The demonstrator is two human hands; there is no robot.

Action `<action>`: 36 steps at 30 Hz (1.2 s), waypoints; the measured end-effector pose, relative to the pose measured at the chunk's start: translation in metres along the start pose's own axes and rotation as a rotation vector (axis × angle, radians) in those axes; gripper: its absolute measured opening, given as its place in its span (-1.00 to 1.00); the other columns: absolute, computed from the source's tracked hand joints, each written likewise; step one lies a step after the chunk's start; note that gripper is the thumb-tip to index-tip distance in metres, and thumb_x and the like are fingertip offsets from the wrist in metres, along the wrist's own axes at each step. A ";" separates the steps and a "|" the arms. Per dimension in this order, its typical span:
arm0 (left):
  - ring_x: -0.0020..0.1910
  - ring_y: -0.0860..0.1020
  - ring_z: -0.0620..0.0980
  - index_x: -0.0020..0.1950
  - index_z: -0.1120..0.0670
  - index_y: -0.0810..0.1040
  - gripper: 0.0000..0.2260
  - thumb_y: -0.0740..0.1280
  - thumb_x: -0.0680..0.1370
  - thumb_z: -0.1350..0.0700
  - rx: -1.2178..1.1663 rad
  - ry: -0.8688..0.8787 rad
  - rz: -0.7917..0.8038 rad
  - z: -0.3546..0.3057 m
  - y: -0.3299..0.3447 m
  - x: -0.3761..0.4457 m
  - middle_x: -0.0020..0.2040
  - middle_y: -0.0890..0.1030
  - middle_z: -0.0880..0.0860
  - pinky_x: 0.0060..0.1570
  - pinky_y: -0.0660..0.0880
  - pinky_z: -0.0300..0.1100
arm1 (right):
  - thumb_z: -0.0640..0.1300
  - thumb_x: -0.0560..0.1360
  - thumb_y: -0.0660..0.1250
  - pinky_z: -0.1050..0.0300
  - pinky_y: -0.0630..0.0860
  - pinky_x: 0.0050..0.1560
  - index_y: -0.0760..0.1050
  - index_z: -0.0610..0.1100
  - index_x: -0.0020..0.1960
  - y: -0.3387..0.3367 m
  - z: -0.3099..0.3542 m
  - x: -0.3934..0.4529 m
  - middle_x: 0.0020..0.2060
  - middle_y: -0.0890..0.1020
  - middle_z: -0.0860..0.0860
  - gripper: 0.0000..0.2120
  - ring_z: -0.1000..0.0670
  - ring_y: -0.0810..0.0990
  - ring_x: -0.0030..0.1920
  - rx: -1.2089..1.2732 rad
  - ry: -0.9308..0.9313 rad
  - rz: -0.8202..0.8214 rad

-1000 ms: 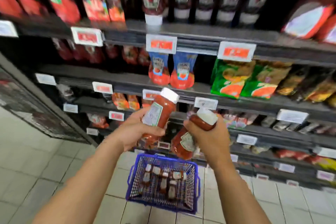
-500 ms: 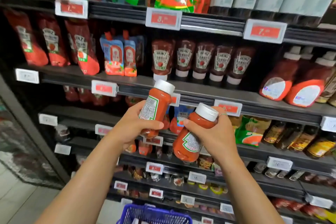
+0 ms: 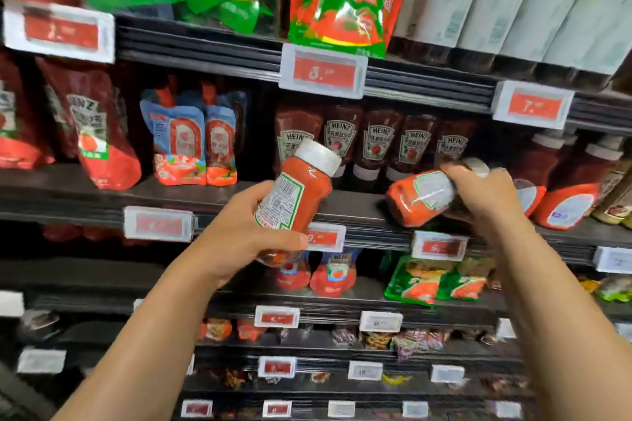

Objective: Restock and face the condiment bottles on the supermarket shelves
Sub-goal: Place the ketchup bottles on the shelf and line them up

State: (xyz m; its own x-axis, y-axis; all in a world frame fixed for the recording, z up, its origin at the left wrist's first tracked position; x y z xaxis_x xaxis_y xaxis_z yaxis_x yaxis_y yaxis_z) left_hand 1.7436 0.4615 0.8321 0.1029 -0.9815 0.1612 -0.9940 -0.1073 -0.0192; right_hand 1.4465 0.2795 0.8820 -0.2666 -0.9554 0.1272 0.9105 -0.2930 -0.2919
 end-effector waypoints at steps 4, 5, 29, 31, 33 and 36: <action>-0.12 0.68 -0.04 0.10 -0.13 0.65 -0.47 0.66 0.16 0.06 0.034 -0.010 -0.018 -0.003 0.024 0.021 -0.07 0.71 0.01 -0.20 0.62 -0.12 | 0.20 0.42 0.55 0.08 0.62 -0.46 0.57 -0.11 -0.12 0.009 -0.020 0.036 -0.06 0.62 -0.12 -0.61 -0.06 0.66 -0.21 0.157 0.185 0.142; -0.14 0.67 -0.02 0.09 -0.11 0.64 -0.46 0.67 0.15 0.06 0.045 -0.017 -0.036 -0.003 0.032 0.027 -0.07 0.70 0.04 -0.20 0.63 -0.08 | 0.20 0.43 0.54 0.08 0.63 -0.47 0.59 -0.12 -0.08 0.010 -0.025 0.044 -0.08 0.63 -0.10 -0.61 -0.06 0.67 -0.24 0.160 0.201 0.147; -0.02 0.72 0.10 0.11 0.04 0.67 -0.44 0.58 0.18 -0.17 0.132 -0.164 -0.124 -0.042 0.073 0.079 -0.02 0.73 0.12 -0.08 0.65 0.00 | -0.16 0.43 0.51 -0.15 0.49 0.24 0.45 0.00 0.48 0.050 0.027 -0.045 0.28 0.55 0.00 -0.36 -0.15 0.54 0.24 -0.508 -1.236 0.571; -0.05 0.73 0.08 0.17 0.03 0.63 -0.40 0.56 0.20 -0.20 0.136 -0.132 -0.161 -0.047 0.070 0.080 -0.01 0.73 0.08 -0.15 0.64 -0.04 | -0.12 0.44 0.53 -0.12 0.53 0.20 0.47 0.04 0.45 0.058 0.021 -0.044 0.21 0.60 0.03 -0.39 -0.11 0.58 0.19 -0.430 -1.160 0.573; -0.11 0.73 0.05 0.15 0.01 0.60 -0.42 0.55 0.23 -0.24 0.166 -0.101 -0.184 -0.052 0.069 0.080 -0.06 0.74 0.05 -0.18 0.64 -0.07 | -0.04 0.41 0.55 -0.07 0.56 0.15 0.51 0.10 0.40 0.064 0.018 -0.044 0.14 0.65 0.07 -0.42 -0.05 0.62 0.14 -0.355 -1.083 0.528; -0.24 0.70 -0.12 0.01 -0.05 0.65 -0.54 0.51 0.27 -0.32 0.316 -0.035 -0.263 -0.060 0.070 0.083 -0.18 0.74 -0.05 -0.23 0.58 -0.15 | 0.18 0.36 0.53 0.03 0.59 0.04 0.58 0.13 0.26 0.072 0.018 -0.044 -0.02 0.70 0.09 -0.50 0.01 0.66 0.00 -0.352 -0.972 0.437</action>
State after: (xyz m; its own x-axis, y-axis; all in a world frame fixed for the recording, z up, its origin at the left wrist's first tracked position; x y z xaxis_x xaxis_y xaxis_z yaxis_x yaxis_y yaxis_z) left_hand 1.6800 0.3818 0.9030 0.3582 -0.9185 0.1677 -0.8744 -0.3930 -0.2845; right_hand 1.5299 0.3012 0.8723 0.5538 -0.5881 0.5894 0.6844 -0.0816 -0.7245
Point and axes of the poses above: each hand's wrist, its own x-axis towards the middle knuckle, its own y-axis out of the palm, z = x × y, the point moved 2 cm from there along x, towards the middle knuckle
